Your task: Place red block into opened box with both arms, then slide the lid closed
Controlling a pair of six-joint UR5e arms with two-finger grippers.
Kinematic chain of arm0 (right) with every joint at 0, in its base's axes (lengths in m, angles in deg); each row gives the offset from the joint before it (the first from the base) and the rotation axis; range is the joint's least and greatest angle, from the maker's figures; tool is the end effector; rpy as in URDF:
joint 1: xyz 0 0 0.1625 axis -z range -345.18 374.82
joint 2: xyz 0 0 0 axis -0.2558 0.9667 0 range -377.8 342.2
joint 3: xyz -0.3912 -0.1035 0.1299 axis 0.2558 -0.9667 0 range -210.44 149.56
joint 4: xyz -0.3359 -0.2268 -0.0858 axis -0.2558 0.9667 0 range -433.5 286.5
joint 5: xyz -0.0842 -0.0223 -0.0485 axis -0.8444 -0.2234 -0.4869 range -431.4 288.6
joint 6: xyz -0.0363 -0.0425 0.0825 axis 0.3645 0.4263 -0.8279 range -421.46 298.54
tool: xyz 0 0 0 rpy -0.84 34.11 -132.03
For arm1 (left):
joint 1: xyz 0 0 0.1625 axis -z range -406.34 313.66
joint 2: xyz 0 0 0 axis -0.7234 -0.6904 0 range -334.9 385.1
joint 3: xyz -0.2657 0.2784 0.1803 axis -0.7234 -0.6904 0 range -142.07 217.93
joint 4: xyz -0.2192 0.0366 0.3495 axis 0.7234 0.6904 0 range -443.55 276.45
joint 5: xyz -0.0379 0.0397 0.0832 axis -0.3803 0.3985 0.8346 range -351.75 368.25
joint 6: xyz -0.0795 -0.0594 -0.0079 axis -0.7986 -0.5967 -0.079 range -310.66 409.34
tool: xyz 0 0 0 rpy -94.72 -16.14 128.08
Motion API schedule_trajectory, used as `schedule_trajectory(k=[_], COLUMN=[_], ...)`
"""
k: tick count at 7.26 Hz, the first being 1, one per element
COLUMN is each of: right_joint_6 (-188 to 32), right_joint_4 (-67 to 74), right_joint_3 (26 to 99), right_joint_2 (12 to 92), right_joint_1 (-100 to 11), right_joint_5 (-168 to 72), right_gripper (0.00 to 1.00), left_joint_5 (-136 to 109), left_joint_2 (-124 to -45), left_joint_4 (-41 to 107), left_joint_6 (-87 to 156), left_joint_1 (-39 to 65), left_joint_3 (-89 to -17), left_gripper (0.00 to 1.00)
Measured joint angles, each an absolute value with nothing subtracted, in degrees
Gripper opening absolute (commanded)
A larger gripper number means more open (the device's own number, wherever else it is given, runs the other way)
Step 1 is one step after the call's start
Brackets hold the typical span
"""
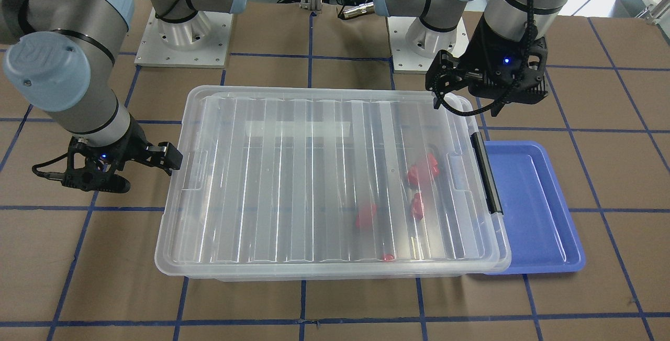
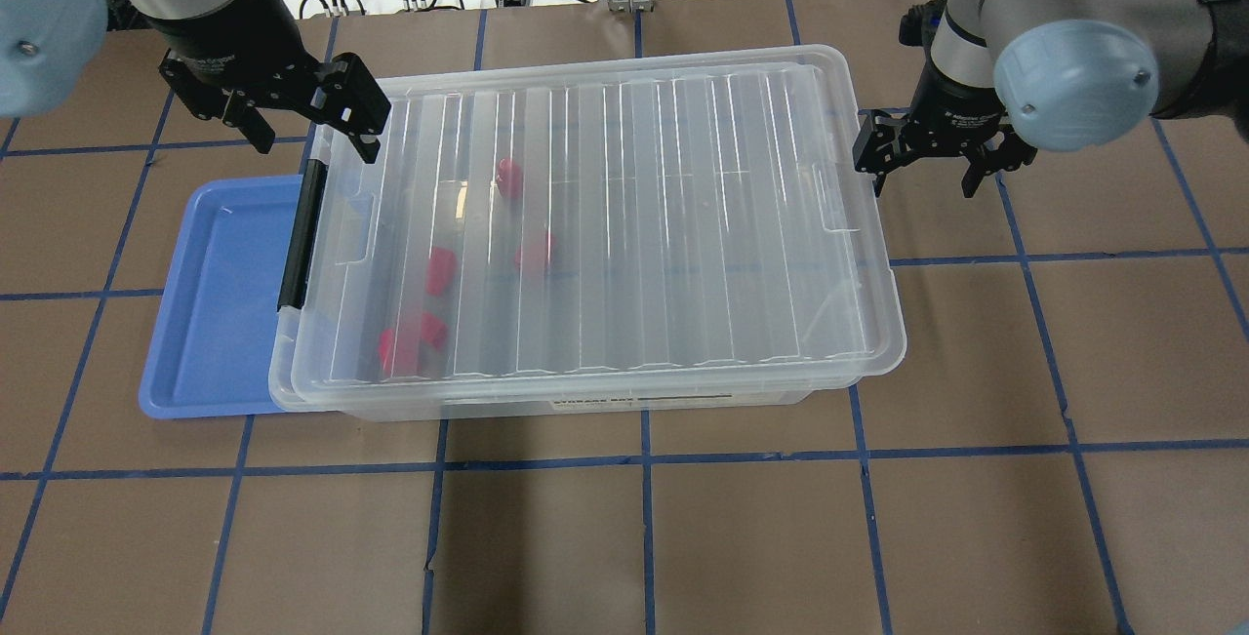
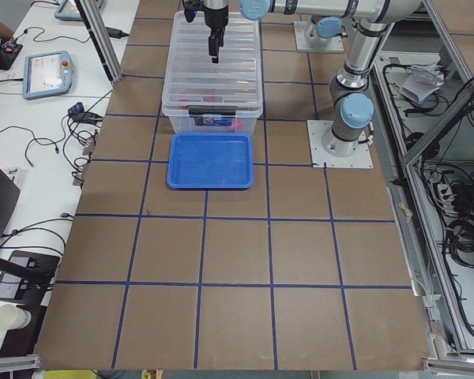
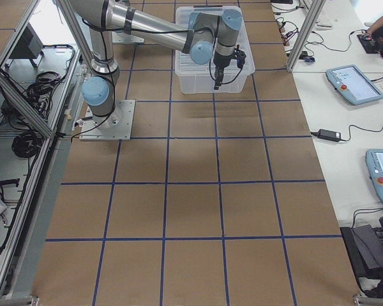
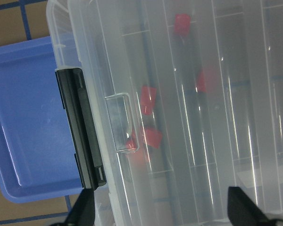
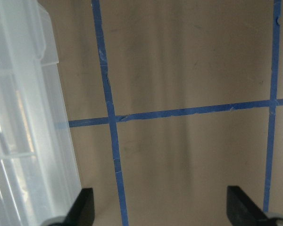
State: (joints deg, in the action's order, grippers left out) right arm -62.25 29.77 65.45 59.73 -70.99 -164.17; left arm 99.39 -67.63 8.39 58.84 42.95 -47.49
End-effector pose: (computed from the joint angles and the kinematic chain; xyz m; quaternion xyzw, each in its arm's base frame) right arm 0.0877 -0.5624 0.3460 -0.0423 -0.9978 -0.0451 0.0228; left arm -0.1250 -0.5133 0.4999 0.0766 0.9970 0.0017 0.0099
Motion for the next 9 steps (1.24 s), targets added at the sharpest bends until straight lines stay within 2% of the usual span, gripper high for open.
schedule_trajectory(k=[5, 9], right_joint_6=[-62.2, -62.5], right_joint_4=[28.1, 14.8], right_joint_3=[61.5, 59.1], right_joint_2=[61.6, 71.9], right_joint_1=[-70.6, -71.1], right_joint_5=[-164.4, -161.8], right_gripper=[1.00, 1.00], left_joint_5=[99.4, 99.4], left_joint_2=[-67.8, -67.3], left_joint_4=[8.4, 8.4], left_joint_6=[58.9, 58.8], left_joint_1=[42.9, 43.3], left_joint_3=[-47.2, -47.6], left_gripper=[1.00, 1.00])
